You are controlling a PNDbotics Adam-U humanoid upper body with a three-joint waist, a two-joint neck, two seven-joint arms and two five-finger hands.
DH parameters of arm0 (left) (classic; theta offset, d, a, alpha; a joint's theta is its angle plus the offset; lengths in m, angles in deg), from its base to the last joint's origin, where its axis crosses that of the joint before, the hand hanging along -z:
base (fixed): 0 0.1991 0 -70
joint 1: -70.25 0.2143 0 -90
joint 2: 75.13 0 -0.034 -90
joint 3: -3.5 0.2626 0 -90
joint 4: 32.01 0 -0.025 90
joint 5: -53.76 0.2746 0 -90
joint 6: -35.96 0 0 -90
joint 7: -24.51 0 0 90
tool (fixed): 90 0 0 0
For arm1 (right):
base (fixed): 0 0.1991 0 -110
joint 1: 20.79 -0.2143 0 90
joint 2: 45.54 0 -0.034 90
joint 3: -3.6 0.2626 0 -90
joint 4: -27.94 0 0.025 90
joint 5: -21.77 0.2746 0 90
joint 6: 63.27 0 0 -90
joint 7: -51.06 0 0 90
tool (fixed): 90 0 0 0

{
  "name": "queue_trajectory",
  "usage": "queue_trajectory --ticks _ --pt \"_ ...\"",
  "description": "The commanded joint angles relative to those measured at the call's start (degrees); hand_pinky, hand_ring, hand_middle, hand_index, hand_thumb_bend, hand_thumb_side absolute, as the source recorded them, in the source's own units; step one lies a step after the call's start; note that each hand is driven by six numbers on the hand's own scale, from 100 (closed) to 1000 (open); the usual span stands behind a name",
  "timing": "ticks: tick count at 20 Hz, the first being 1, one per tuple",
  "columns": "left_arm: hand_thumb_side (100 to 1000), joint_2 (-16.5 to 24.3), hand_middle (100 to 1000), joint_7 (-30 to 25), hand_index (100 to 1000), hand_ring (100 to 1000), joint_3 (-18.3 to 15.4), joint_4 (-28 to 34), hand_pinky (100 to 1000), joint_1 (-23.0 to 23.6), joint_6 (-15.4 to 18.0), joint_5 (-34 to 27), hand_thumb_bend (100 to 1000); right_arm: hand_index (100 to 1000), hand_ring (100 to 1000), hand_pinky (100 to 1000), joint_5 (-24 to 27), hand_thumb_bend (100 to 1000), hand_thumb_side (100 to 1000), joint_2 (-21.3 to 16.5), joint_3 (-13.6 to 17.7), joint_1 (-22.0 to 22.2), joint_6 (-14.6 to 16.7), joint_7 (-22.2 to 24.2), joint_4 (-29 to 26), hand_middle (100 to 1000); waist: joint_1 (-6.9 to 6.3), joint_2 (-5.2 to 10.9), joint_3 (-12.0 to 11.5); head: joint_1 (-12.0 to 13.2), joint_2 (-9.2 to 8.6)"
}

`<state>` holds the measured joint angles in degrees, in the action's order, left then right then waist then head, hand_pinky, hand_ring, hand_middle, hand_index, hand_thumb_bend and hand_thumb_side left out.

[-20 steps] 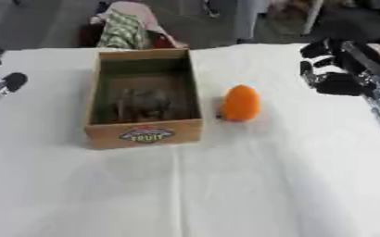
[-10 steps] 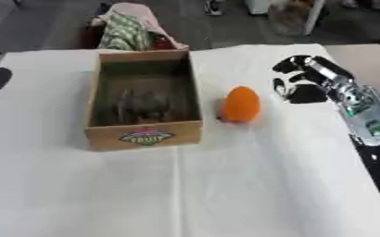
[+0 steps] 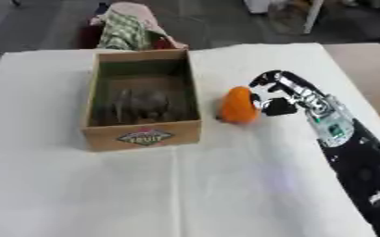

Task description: Pick up objects on the table and place them in the box.

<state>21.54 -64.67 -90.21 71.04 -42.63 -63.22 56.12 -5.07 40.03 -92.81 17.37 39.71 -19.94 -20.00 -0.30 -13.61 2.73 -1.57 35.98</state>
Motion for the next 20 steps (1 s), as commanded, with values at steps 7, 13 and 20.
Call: queue_trajectory --ticks 7,13,20 --pt "490 0.6 525 0.2 698 446 -0.7 1.2 683 0.1 -0.2 -0.6 667 724 896 844 -3.2 100 129 -0.3 2.2 -0.8 5.2 4.7 -5.1 772 0.15 1.05 0.2 0.0 -0.6" --pt "488 0.5 525 0.4 699 446 -0.8 1.0 682 0.4 -0.2 -0.6 666 738 896 846 0.9 100 126 -1.8 2.1 -0.5 4.3 4.5 -10.7 768 0.32 1.17 0.5 0.1 -0.59" --pt "488 0.5 525 0.4 699 446 -0.8 1.0 682 0.4 -0.2 -0.6 666 738 896 846 1.9 100 126 -2.1 1.9 -0.3 3.5 5.0 -11.9 768 0.33 1.18 0.5 0.1 -0.58"
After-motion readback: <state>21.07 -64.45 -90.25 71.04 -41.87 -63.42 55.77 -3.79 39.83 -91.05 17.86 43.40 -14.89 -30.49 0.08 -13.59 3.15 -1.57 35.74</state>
